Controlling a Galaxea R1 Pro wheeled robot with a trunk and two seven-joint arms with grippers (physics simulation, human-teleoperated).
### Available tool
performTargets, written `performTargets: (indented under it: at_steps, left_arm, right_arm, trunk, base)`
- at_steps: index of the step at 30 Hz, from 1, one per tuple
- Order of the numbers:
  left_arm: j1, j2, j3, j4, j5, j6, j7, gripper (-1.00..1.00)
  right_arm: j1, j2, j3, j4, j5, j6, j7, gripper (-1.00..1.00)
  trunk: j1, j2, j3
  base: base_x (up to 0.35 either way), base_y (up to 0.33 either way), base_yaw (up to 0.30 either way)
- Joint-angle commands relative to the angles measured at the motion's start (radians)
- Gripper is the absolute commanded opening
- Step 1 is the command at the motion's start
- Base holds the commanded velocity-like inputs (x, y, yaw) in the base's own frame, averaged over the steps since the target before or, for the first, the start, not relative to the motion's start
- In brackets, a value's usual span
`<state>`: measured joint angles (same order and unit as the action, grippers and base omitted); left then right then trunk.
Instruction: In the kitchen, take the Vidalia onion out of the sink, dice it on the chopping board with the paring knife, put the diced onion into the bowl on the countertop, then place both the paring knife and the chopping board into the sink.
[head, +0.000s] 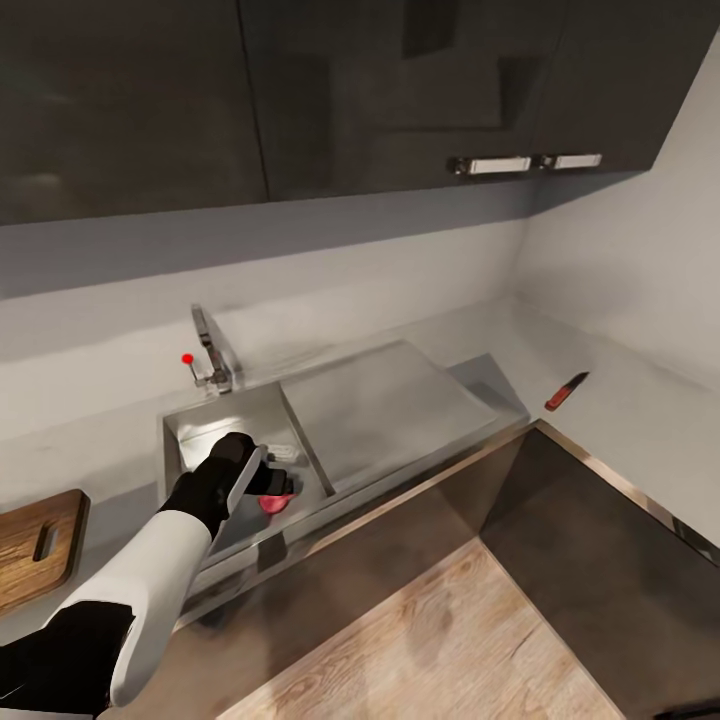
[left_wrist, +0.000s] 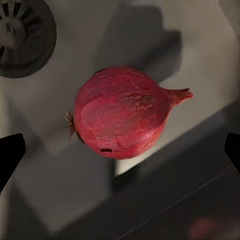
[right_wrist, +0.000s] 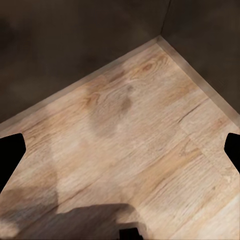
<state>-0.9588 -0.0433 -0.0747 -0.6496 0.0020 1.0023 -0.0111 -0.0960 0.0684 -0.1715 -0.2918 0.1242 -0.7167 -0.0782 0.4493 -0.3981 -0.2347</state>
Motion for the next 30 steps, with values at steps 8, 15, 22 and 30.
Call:
performTargets:
  at_steps: [8,15,22,30]
  left_arm:
    - [-0.001,0.002,-0.002,0.000,0.000,0.004,-0.001,1.00]
    - [-0.001,0.002,-0.002,0.001,0.000,0.004,-0.001,1.00]
    - [-0.001,0.002,-0.002,0.004,0.000,0.004,-0.001,1.00]
    - [-0.001,0.002,-0.003,0.013,0.000,0.004,-0.001,1.00]
  right_arm:
    - [-0.001,0.001,-0.003,0.000,0.011,-0.001,-0.008,1.00]
    - [-0.001,0.001,-0.003,0.000,0.011,-0.001,-0.008,1.00]
    - [-0.002,0.001,-0.003,0.000,0.011,-0.001,-0.008,1.00]
    - [-0.002,0.001,-0.003,0.000,0.011,-0.001,-0.008,1.00]
  trunk:
    - [0.001,-0.002,-0.008]
    - [0.001,-0.002,-0.013]
    - [0.001,-0.002,-0.018]
    - [0.001,-0.002,-0.024]
  base:
    - [0.068,-0.009,0.000]
    - [0.003,0.000,0.000]
    - [0.000,0.000,0.000]
    - [0.045,0.000,0.000]
